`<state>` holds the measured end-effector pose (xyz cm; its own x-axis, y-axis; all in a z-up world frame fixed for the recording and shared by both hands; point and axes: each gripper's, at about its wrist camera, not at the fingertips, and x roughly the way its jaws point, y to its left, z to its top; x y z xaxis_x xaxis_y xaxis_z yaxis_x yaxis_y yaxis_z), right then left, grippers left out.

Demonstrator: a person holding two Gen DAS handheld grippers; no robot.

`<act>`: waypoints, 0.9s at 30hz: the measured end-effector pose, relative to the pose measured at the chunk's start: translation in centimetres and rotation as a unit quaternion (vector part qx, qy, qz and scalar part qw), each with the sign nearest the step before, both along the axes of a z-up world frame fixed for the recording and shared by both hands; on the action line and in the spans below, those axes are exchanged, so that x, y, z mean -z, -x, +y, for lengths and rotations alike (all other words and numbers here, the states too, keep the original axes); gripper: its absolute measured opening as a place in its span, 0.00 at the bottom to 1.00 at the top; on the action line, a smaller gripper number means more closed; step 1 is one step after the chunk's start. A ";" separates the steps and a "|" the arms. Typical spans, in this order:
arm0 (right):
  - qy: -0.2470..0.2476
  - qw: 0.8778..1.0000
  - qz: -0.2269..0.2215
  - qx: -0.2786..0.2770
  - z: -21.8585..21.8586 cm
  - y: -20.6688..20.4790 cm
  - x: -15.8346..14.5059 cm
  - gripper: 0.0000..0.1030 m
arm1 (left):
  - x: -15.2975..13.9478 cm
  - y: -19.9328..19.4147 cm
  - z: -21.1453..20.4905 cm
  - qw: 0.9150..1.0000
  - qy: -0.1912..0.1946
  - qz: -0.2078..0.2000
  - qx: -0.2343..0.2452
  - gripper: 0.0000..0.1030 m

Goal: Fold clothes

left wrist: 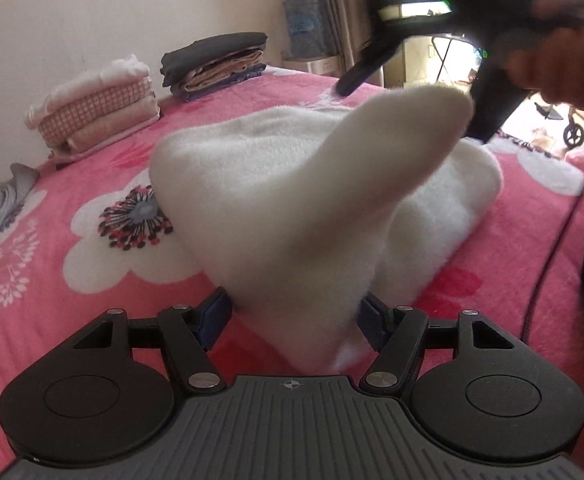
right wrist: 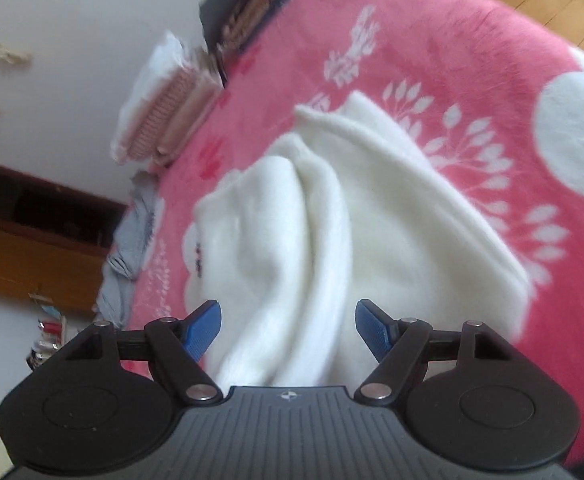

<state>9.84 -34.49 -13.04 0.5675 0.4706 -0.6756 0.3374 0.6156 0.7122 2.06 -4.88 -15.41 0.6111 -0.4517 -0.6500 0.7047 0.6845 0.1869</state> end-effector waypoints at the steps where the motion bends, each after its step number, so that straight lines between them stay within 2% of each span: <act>1: -0.011 1.000 0.010 0.001 -0.2 -0.9 0.6 0.75 | 0.2 0.1 -0.2 1.000 -0.008 -0.008 0.001 0.65; 3: -0.023 0.999 0.026 -0.007 -0.2 -2.6 1.9 0.74 | 0.6 0.5 -0.4 0.999 -0.024 -0.026 0.011 0.65; 4: -0.019 0.999 0.028 -0.019 0.4 -3.4 2.2 0.66 | 0.7 0.7 -0.5 0.999 -0.032 -0.034 0.016 0.65; 5: -0.010 0.999 0.026 -0.032 1.0 -4.0 2.3 0.51 | 0.9 0.8 -0.5 0.998 -0.039 -0.040 0.019 0.65; 7: 0.027 0.998 0.004 -0.064 2.4 -4.7 1.3 0.36 | 1.1 0.8 -0.5 0.998 -0.045 -0.044 0.020 0.65; 8: 0.049 0.995 -0.019 -0.081 3.1 -4.7 0.3 0.32 | 1.2 0.8 -0.5 0.998 -0.048 -0.047 0.019 0.65; 11: 0.089 0.981 -0.118 -0.129 4.4 -3.4 -3.8 0.29 | 1.1 0.6 -0.5 0.998 -0.047 -0.050 0.006 0.60; 13: 0.100 0.967 -0.179 -0.151 4.4 -2.3 -6.2 0.29 | 0.8 0.5 -0.4 0.999 -0.029 -0.038 0.001 0.53; 15: 0.110 0.969 -0.159 -0.151 2.8 -2.0 -4.6 0.28 | 0.8 0.7 -0.7 0.999 -0.032 -0.033 0.007 0.47; 18: 0.126 0.974 -0.117 -0.148 0.3 -1.6 -1.6 0.28 | 1.2 1.2 -1.2 0.998 -0.047 -0.041 0.028 0.47; 19: 0.110 0.980 -0.090 -0.142 -1.0 -1.5 0.1 0.28 | 1.3 1.5 -1.3 0.997 -0.054 -0.048 0.038 0.46; 21: 0.061 0.986 -0.086 -0.127 -2.8 -1.3 1.8 0.28 | 1.4 1.9 -1.5 0.994 -0.066 -0.067 0.054 0.46; 23: 0.049 0.983 -0.115 -0.132 -2.9 -1.1 1.2 0.29 | 1.4 1.8 -1.6 0.993 -0.072 -0.069 0.061 0.46; 24: 0.048 0.984 -0.111 -0.133 -3.1 -1.3 1.2 0.29 | 1.4 1.8 -1.7 0.993 -0.075 -0.069 0.065 0.46; 26: 0.045 0.986 -0.091 -0.132 -3.5 -1.8 1.5 0.42 | 1.4 1.8 -1.7 0.992 -0.080 -0.071 0.072 0.46; 27: 0.044 0.987 -0.081 -0.132 -3.7 -2.0 1.6 0.44 | 1.4 1.8 -1.7 0.991 -0.082 -0.073 0.075 0.46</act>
